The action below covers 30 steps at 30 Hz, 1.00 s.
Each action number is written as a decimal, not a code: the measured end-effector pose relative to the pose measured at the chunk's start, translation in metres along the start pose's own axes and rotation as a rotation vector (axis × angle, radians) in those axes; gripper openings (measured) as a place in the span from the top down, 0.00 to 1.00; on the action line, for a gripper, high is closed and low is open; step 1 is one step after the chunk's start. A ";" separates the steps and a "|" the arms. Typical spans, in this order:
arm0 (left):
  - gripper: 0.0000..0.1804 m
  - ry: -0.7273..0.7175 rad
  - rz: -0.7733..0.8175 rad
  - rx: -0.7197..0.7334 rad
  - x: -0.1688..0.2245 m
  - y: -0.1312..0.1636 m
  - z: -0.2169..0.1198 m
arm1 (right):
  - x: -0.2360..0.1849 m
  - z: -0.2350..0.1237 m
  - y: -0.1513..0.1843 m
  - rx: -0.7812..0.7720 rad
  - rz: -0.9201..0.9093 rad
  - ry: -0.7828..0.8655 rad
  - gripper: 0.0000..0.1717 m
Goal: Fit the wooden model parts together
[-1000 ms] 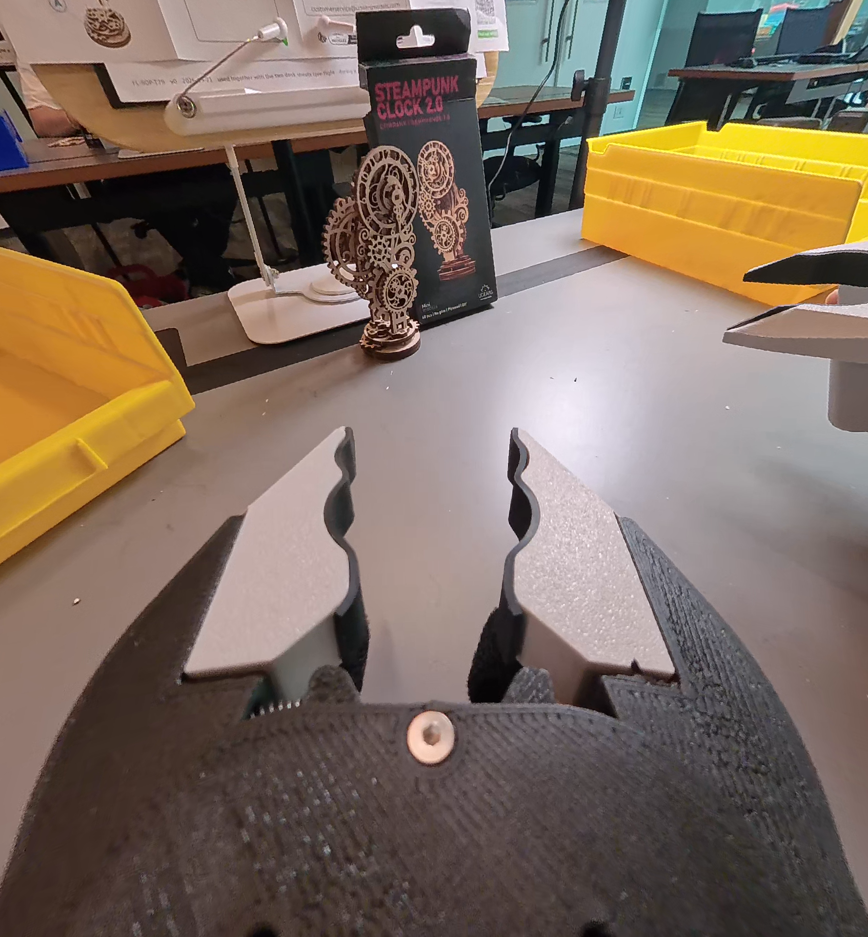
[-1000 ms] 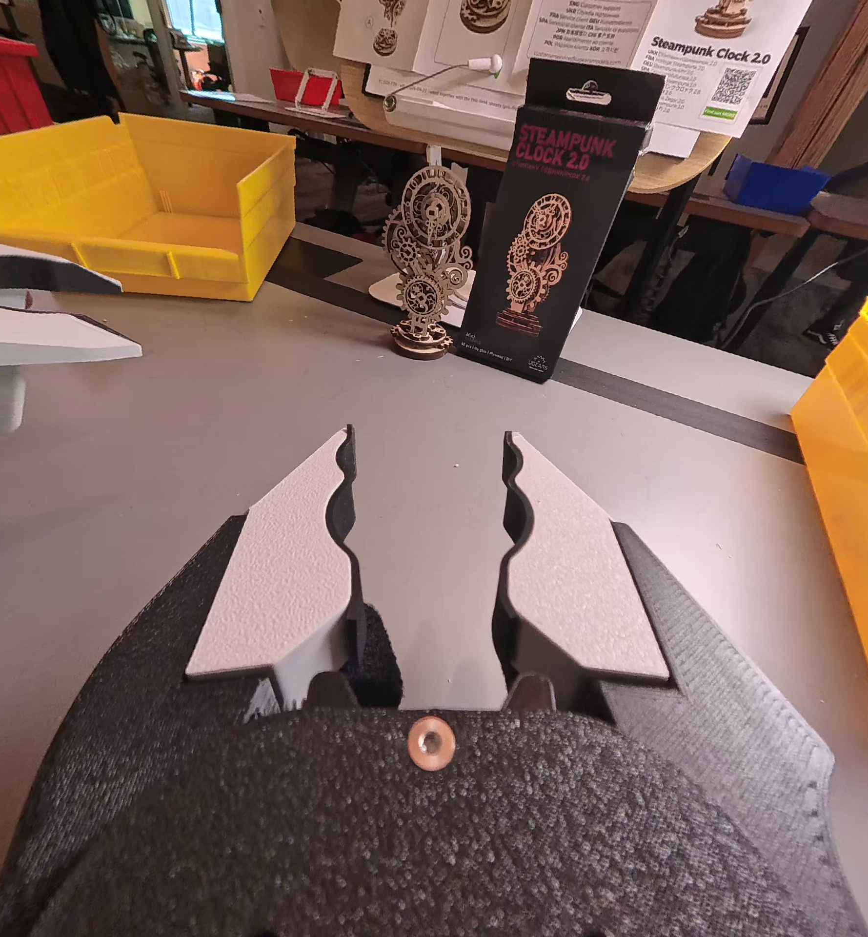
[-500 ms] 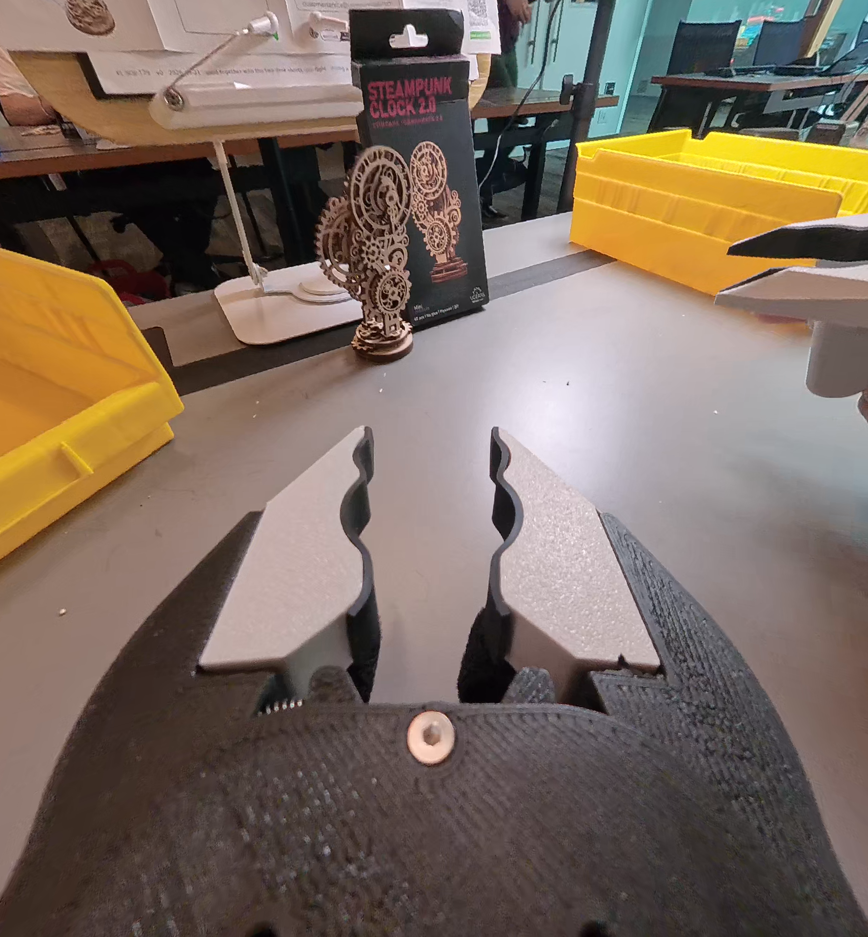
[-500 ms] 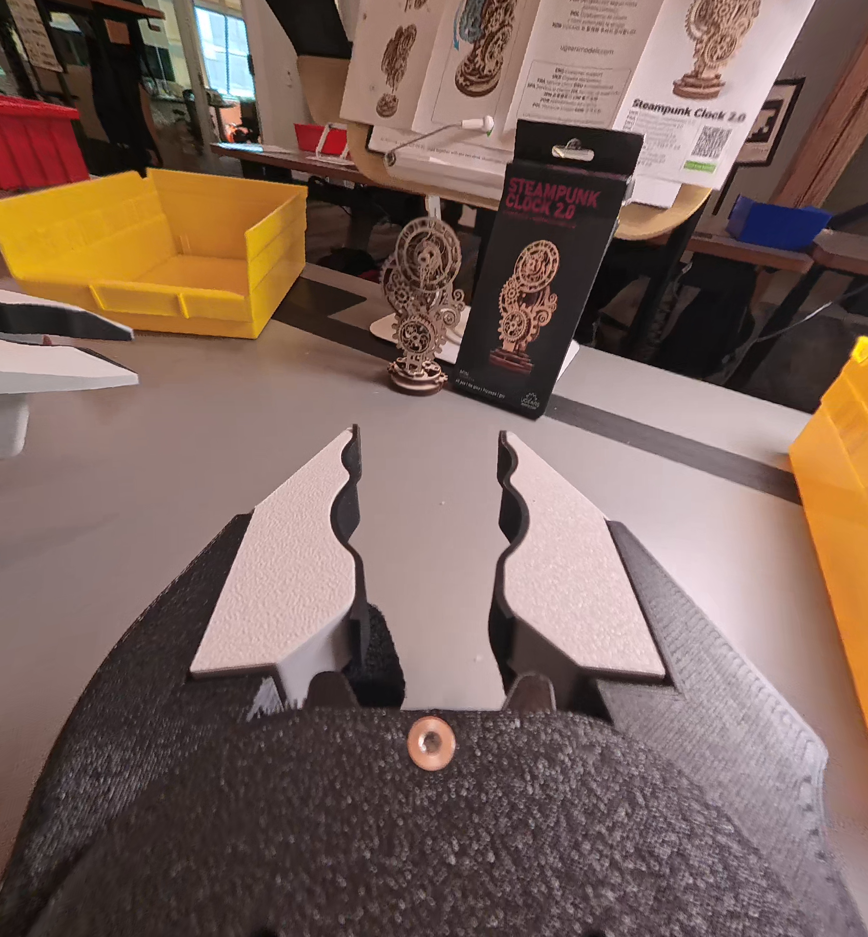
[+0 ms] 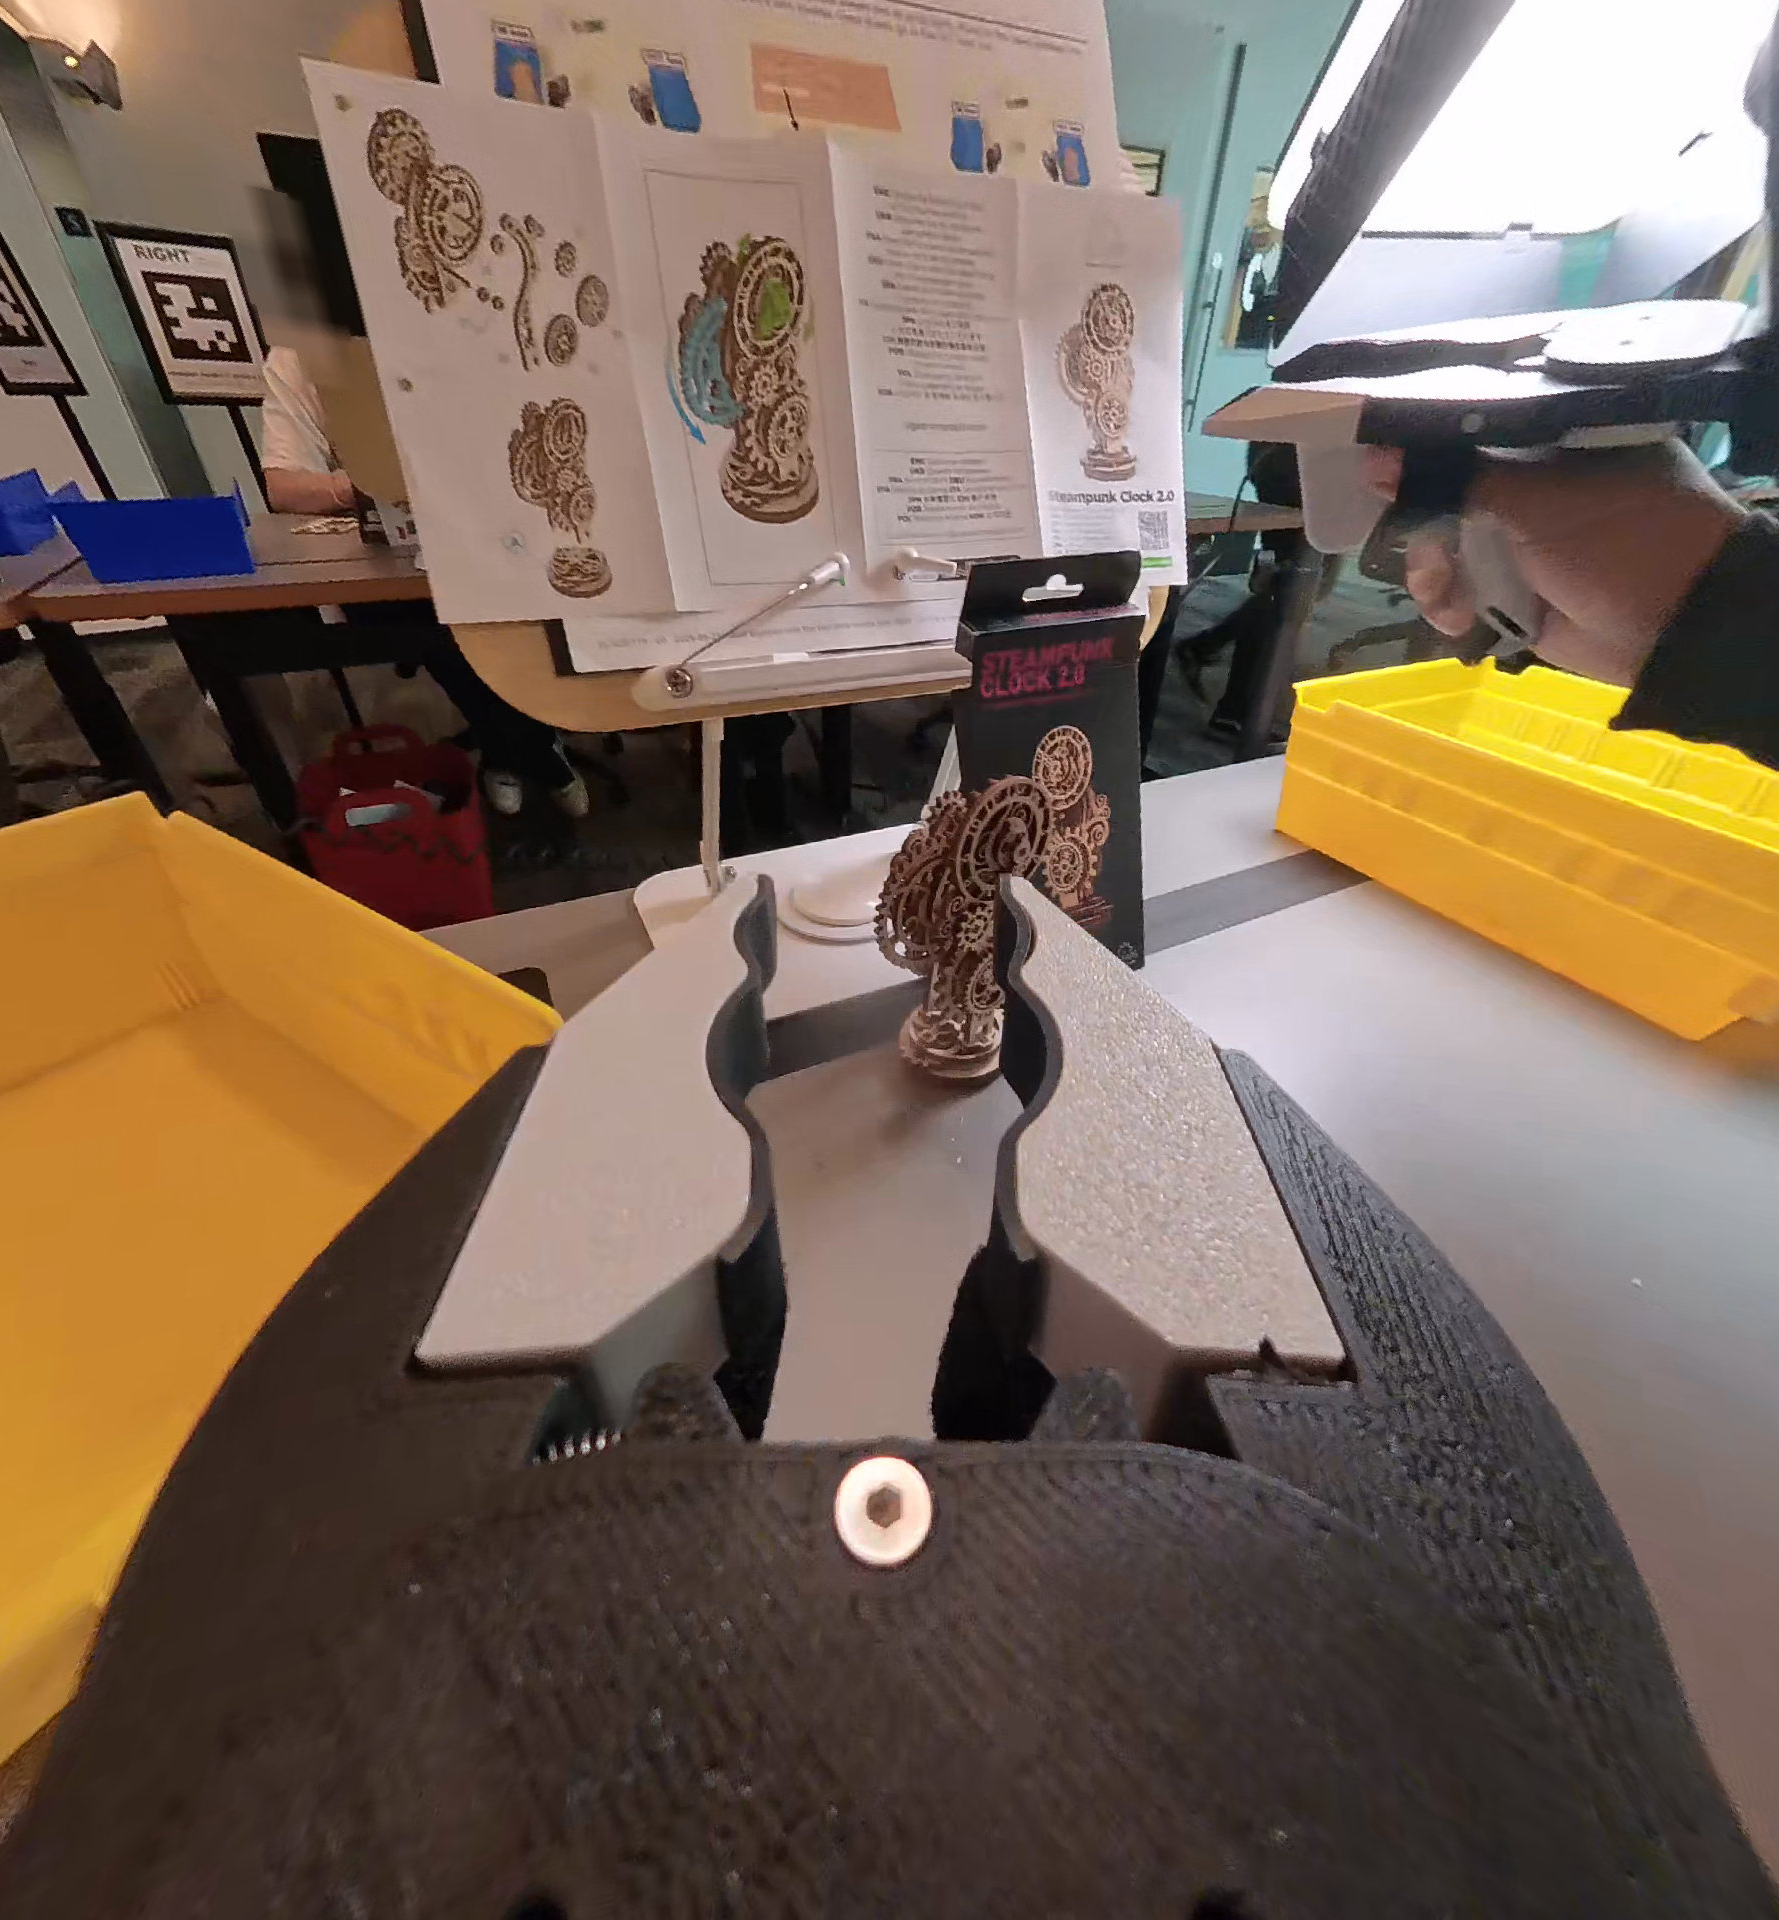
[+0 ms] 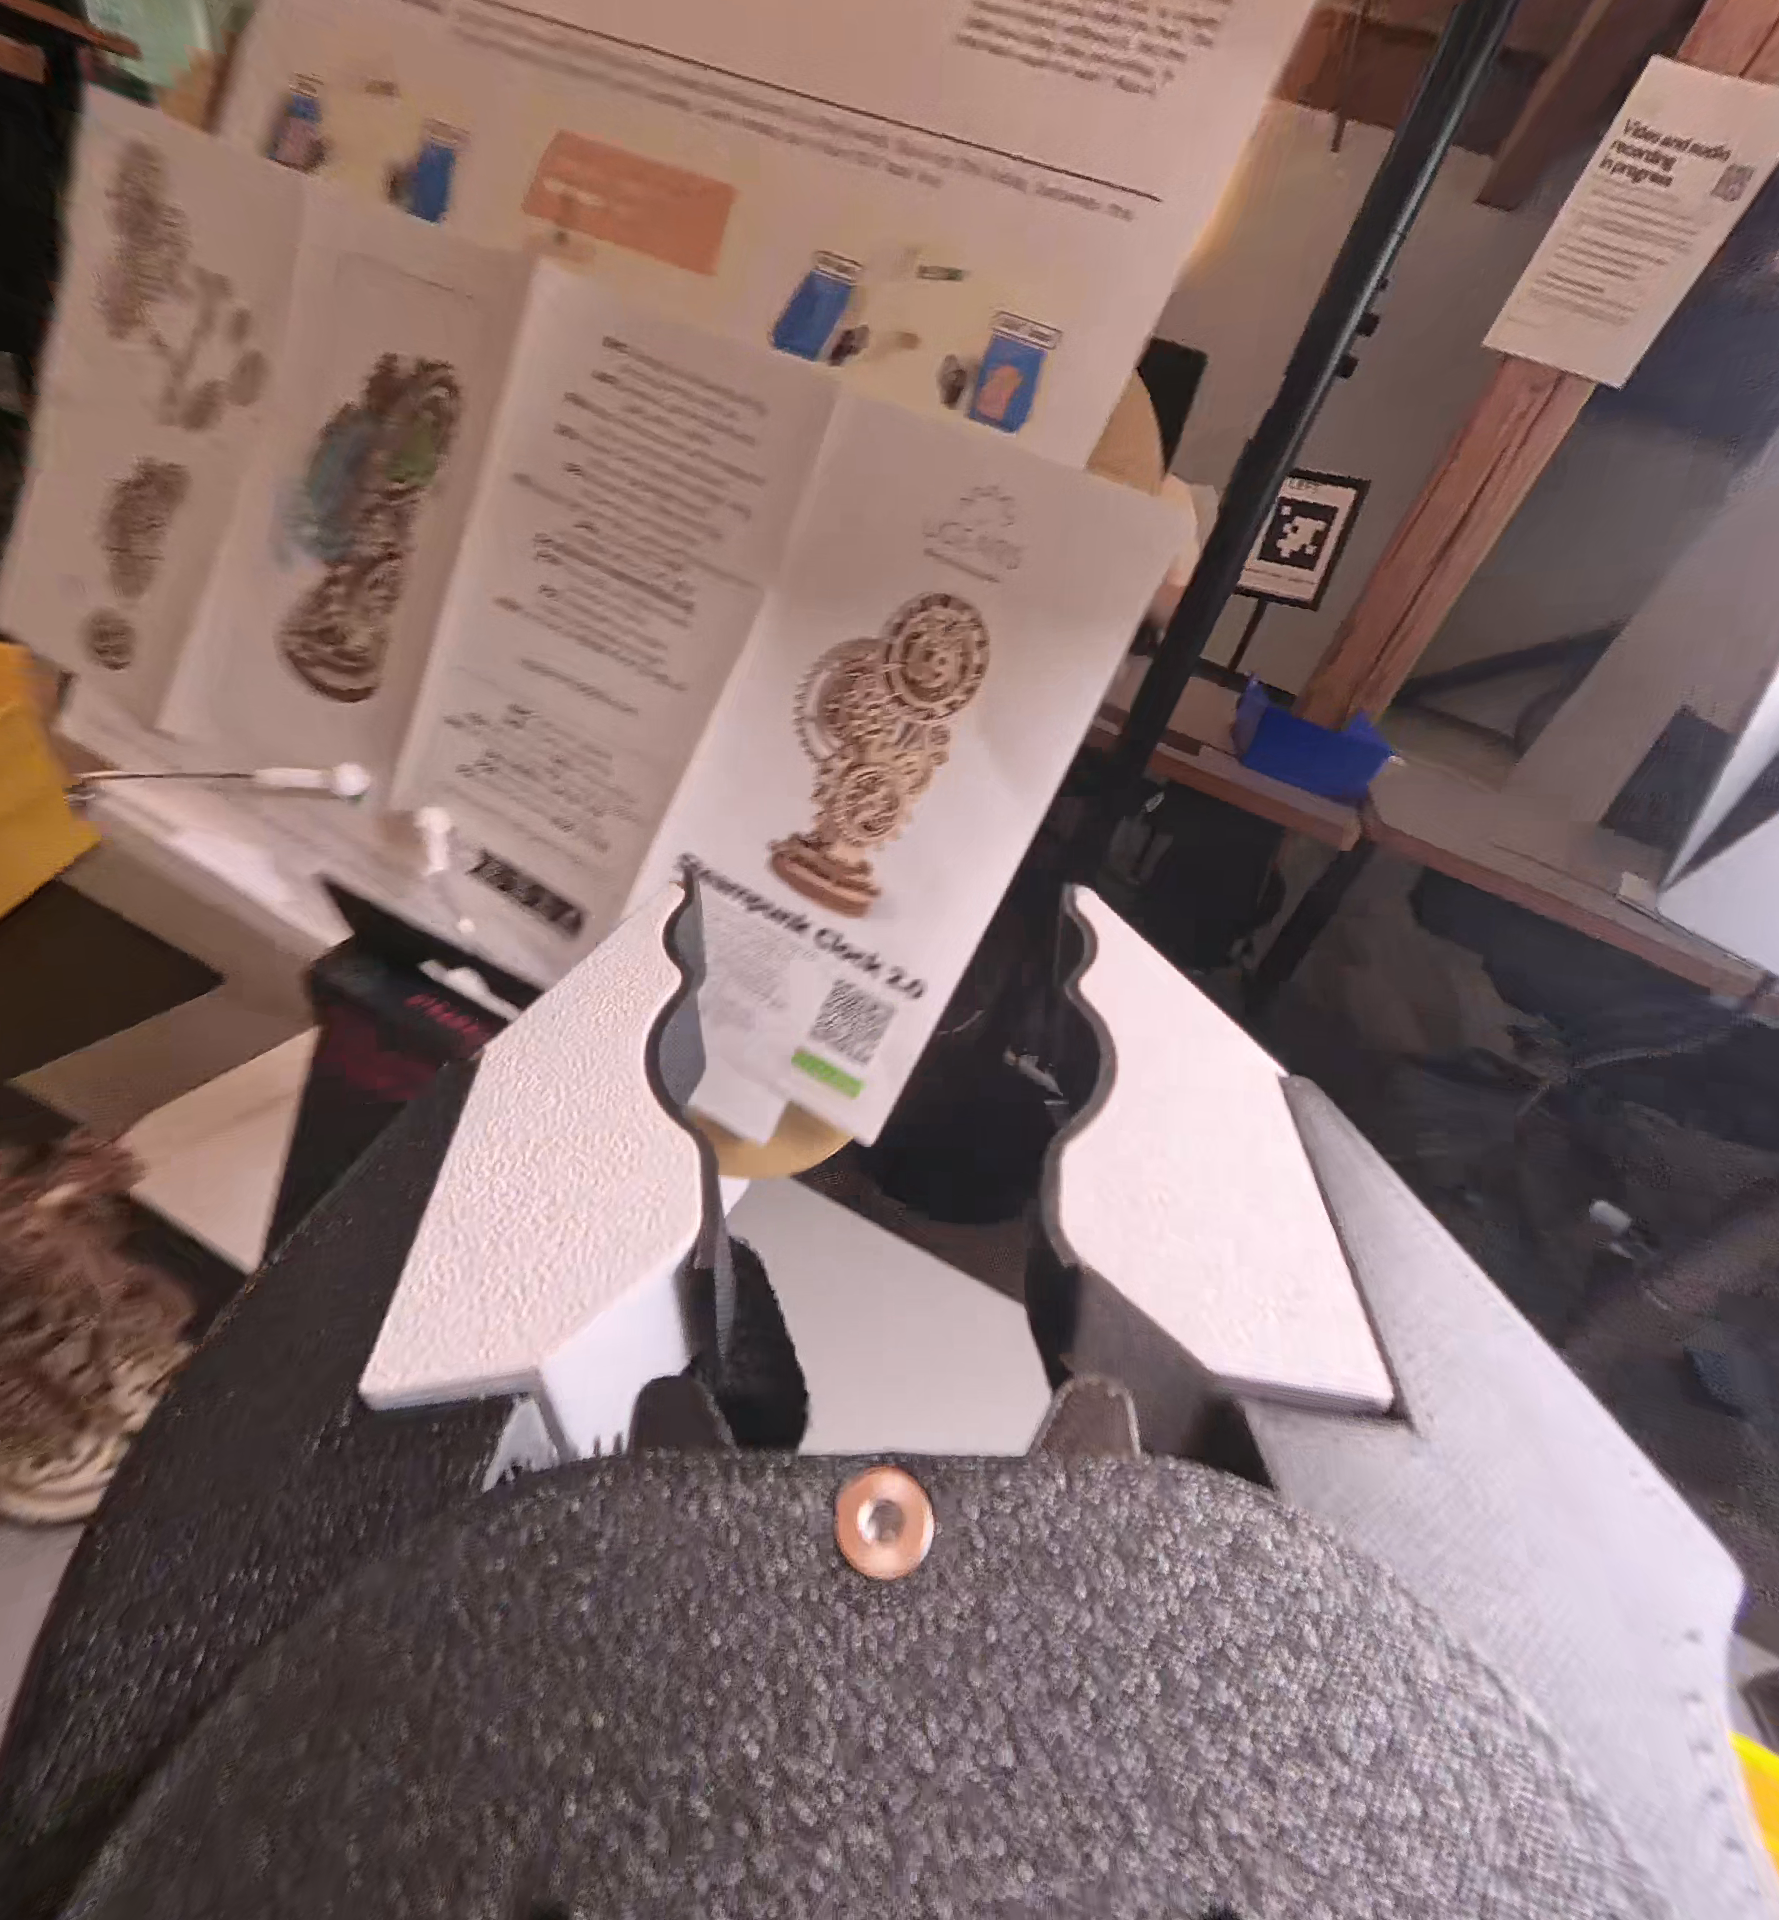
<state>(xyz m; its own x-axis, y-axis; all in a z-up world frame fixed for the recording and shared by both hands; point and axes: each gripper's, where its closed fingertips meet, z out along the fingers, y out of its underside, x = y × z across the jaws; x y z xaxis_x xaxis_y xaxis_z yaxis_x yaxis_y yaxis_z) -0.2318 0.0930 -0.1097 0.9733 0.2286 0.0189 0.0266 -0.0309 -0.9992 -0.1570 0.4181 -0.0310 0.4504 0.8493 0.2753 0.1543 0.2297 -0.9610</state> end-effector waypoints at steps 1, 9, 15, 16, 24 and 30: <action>0.78 -0.010 -0.001 0.002 -0.003 0.002 0.000 | 0.010 0.014 0.002 -0.011 0.028 0.010 0.60; 0.78 -0.050 0.017 -0.083 -0.031 0.039 0.005 | 0.011 0.026 -0.013 0.138 0.138 -0.036 0.90; 0.79 -0.015 0.028 -0.116 -0.020 0.052 0.015 | 0.002 0.029 -0.025 0.139 0.157 -0.120 0.81; 0.79 -0.010 0.032 -0.117 -0.017 0.053 0.015 | 0.010 0.034 -0.025 0.123 0.135 -0.080 0.75; 0.80 -0.006 0.052 -0.106 -0.016 0.048 0.009 | -0.027 0.039 -0.050 0.108 0.009 -0.284 1.00; 0.81 0.004 0.051 -0.114 -0.017 0.048 0.017 | -0.038 0.044 -0.082 0.098 -0.159 -0.229 1.00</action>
<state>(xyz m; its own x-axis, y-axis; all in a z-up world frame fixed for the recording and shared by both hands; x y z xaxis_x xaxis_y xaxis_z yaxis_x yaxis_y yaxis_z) -0.2511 0.1046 -0.1587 0.9749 0.2203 -0.0319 0.0024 -0.1534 -0.9882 -0.2256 0.3881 0.0362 0.2157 0.8816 0.4197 0.1167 0.4035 -0.9075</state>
